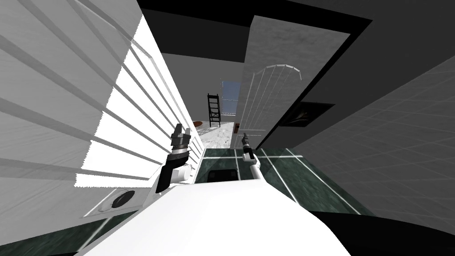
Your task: Pull the door open
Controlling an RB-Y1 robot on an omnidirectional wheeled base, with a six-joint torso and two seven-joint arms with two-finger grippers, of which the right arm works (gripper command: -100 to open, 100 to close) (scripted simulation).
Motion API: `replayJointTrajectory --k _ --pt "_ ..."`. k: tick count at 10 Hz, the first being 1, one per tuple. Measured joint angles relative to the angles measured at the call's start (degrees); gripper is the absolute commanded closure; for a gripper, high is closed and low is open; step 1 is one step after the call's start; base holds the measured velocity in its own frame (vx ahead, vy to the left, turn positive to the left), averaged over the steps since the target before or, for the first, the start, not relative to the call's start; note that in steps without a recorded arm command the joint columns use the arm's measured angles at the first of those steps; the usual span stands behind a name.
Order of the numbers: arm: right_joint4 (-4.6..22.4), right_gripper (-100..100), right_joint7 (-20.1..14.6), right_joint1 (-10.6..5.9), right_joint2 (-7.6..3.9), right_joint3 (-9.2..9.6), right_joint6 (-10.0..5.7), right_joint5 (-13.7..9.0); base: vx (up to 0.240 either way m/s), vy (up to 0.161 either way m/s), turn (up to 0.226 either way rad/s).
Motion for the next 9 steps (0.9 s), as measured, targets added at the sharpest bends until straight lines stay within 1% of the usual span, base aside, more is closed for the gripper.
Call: replayJointTrajectory --k 1,3,4,6,7,9 --pt "1.26 -100 -0.18 -0.64 0.01 -0.02 0.19 0.0 0.093 -0.027 0.027" --pt "2.95 -100 -0.22 -1.74 0.4 -0.06 1.14 0.12 0.09 -0.021 0.024" --pt "3.88 -100 -0.43 -2.18 0.25 -0.05 1.43 0.09 0.088 -0.015 0.019" --pt "6.83 -100 -0.88 -3.64 0.1 -0.14 1.58 0.04 0.138 -0.018 0.03" --pt "8.31 -100 -1.17 -4.54 -0.04 -0.19 1.93 0.0 0.135 -0.056 0.026" --pt "10.77 -100 -1.37 -5.9 0.24 -0.28 2.53 0.06 0.116 -0.02 0.018"
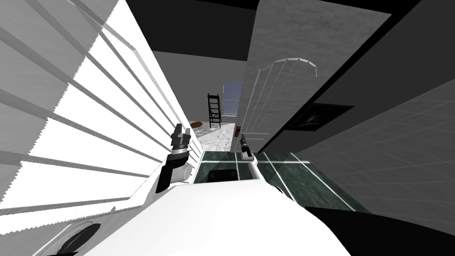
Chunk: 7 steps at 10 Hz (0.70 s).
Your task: Pull the door open
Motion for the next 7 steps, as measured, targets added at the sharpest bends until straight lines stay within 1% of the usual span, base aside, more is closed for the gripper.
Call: replayJointTrajectory --k 1,2,3,4,5,6,7 --pt "0.14 -100 -0.02 -0.08 0.0 0.0 0.05 0.0 0.16 0.054 0.202" --pt "1.39 -100 -0.65 -0.57 -1.32 -0.62 -0.34 -0.47 0.187 0.047 0.136" --pt "1.06 -100 -1.4 -0.1 -2.4 -0.97 -0.3 -0.86 0.168 0.06 0.138" --pt "1.09 -100 -2.13 -0.11 -3.6 -1.5 -0.04 -1.3 0.196 0.058 0.187" --pt "2.18 -100 -3.22 -0.1 -5.38 -1.98 -0.57 -1.9 0.197 0.047 0.189" --pt "2.11 -100 -3.94 0.62 -6.34 -2.6 -0.97 -2.31 0.127 0.03 0.047" --pt "3.04 -100 -4.22 0.18 -6.8 -2.97 -1.36 -2.5 0.148 0.035 0.138"
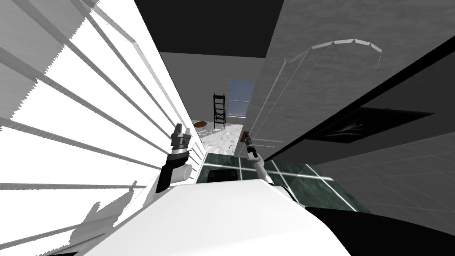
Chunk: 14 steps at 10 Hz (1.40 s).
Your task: Pull the door open
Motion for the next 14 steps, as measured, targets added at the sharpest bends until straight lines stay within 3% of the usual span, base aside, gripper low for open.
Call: replayJointTrajectory --k 2,3,9,14 --pt "2.02 -100 -1.05 -0.46 -2.06 -1.14 -0.98 -0.78 0.12 0.023 0.095" --pt "2.02 100 -1.23 -0.44 -2.18 -1.19 -1.05 -0.83 -0.01 -0.002 -0.022" --pt "2.08 100 -0.99 -0.42 -2.02 -1.06 -0.93 -0.74 -0.031 -0.009 0.023" --pt "1.38 100 -3.26 0.07 -4.18 1.37 -1.43 -0.88 -0.202 -0.081 0.123"
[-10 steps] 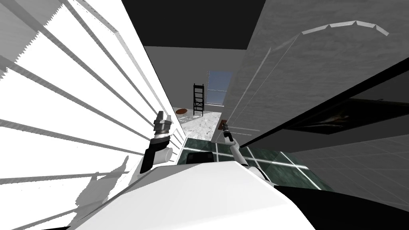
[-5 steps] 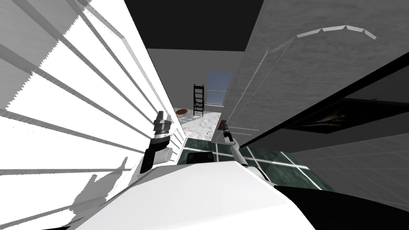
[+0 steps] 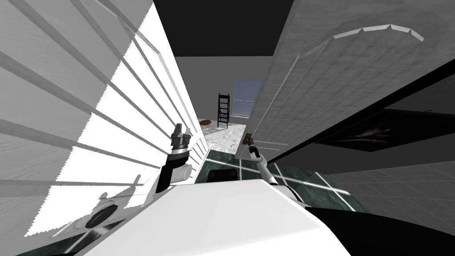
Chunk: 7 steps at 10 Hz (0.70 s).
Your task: Pull the door open
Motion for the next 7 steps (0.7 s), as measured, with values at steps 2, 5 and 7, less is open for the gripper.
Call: replayJointTrajectory --k 2,5,7 --pt "0.04 100 -1.14 0.36 -0.88 1.3 -0.3 -0.07 -0.245 -0.094 0.158" --pt "0.02 100 -2.98 0.73 -2.51 3.22 -0.82 -0.19 -0.178 -0.064 0.098" --pt "0.02 100 -3.47 1.06 -2.91 3.9 -0.99 -0.19 -0.176 -0.073 0.125"
